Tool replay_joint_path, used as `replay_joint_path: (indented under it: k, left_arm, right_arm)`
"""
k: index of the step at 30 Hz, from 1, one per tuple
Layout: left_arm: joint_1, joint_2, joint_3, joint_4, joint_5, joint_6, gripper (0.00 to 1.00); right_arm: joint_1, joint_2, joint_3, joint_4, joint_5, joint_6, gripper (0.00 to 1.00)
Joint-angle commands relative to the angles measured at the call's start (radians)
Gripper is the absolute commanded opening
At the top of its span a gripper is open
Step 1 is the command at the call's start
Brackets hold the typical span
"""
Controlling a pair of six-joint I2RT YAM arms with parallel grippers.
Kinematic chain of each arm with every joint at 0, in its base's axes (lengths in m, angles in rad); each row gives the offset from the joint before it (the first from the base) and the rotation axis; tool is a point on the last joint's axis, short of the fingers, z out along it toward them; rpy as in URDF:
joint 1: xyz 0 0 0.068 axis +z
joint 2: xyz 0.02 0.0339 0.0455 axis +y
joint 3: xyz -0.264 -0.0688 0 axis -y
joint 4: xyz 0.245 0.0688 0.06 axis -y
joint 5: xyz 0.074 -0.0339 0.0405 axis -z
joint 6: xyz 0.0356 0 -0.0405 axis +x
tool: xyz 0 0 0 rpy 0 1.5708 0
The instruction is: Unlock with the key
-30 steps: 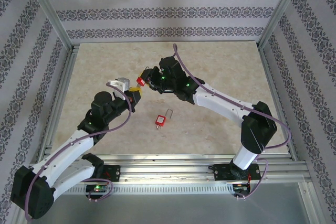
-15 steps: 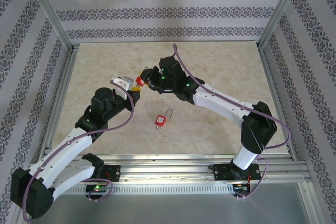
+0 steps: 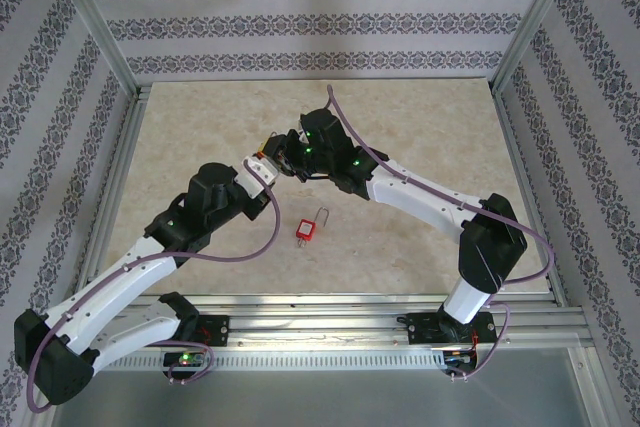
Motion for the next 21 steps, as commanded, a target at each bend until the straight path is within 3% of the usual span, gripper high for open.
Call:
replay_joint_path:
  k: [1,11,16,21]
  left_arm:
    - [-0.002,-0.015,0.029,-0.070,-0.054,0.149,0.00]
    - [-0.005,-0.101,-0.041,-0.075,-0.034,0.331,0.00]
    - [-0.005,-0.150,-0.066,-0.074,-0.013,0.298,0.00]
    - [-0.005,-0.227,-0.108,-0.064,-0.012,0.219,0.11]
  right_arm:
    - [0.004,0.001,0.013,0.021,-0.054,0.007,0.00]
    - [0.001,-0.002,-0.003,0.037,-0.057,0.010,0.00]
    - [0.001,0.001,-0.002,0.042,-0.060,0.012,0.00]
    - [-0.001,-0.007,-0.009,0.041,-0.056,0.009,0.00]
